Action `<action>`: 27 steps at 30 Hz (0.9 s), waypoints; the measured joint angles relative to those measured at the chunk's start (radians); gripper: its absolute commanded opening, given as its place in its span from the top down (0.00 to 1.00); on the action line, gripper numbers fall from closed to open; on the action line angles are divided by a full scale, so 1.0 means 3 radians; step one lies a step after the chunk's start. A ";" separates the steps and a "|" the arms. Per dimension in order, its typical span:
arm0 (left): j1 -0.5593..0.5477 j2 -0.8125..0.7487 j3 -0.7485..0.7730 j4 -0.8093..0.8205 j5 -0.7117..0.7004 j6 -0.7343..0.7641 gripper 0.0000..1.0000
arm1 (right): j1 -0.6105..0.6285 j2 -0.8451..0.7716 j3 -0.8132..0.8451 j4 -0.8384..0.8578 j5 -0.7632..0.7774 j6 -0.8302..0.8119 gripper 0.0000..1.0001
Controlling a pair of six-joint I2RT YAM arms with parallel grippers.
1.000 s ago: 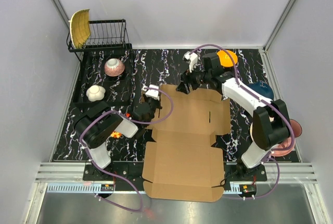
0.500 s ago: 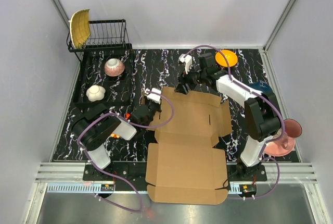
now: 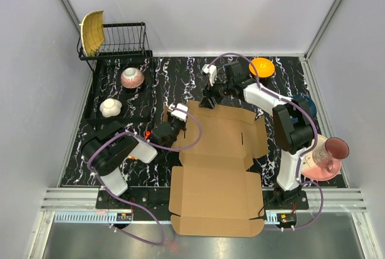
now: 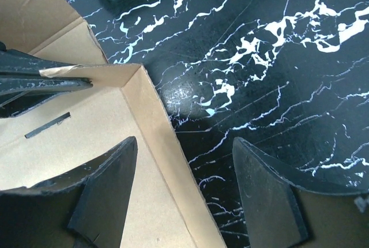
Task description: Fold the paper box
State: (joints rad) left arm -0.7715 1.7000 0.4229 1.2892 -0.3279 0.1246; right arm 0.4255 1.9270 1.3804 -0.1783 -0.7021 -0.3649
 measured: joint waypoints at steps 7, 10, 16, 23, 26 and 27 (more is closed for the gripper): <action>-0.0005 -0.0017 0.0000 0.0000 0.0001 0.0039 1.00 | 0.0000 0.0178 0.0121 -0.0140 -0.0168 -0.0020 0.33; -0.0006 -0.0017 0.0000 0.0000 0.0003 0.0055 1.00 | 0.0000 0.0223 0.0121 -0.0187 -0.0210 -0.0025 0.41; -0.0009 -0.0017 0.0000 -0.0015 -0.0008 0.0072 1.00 | 0.0004 0.0322 0.0121 -0.0225 -0.0262 -0.0027 0.70; -0.0008 -0.0010 0.0000 -0.0080 -0.0109 0.0085 0.94 | 0.0033 0.0323 0.0121 -0.0249 -0.0334 -0.0011 0.86; -0.0011 -0.0009 0.0001 -0.0097 -0.0200 0.0095 0.84 | 0.0043 0.0280 0.0106 -0.0243 -0.0273 -0.0004 0.90; -0.0015 -0.0010 0.0004 -0.0102 -0.0243 0.0109 0.78 | 0.0046 0.0240 0.0092 -0.0244 -0.0223 -0.0005 0.91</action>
State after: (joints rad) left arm -0.7761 1.6970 0.4240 1.2587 -0.4007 0.1574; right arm 0.4393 1.9991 1.4078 -0.2516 -0.7689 -0.3664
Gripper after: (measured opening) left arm 0.115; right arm 0.188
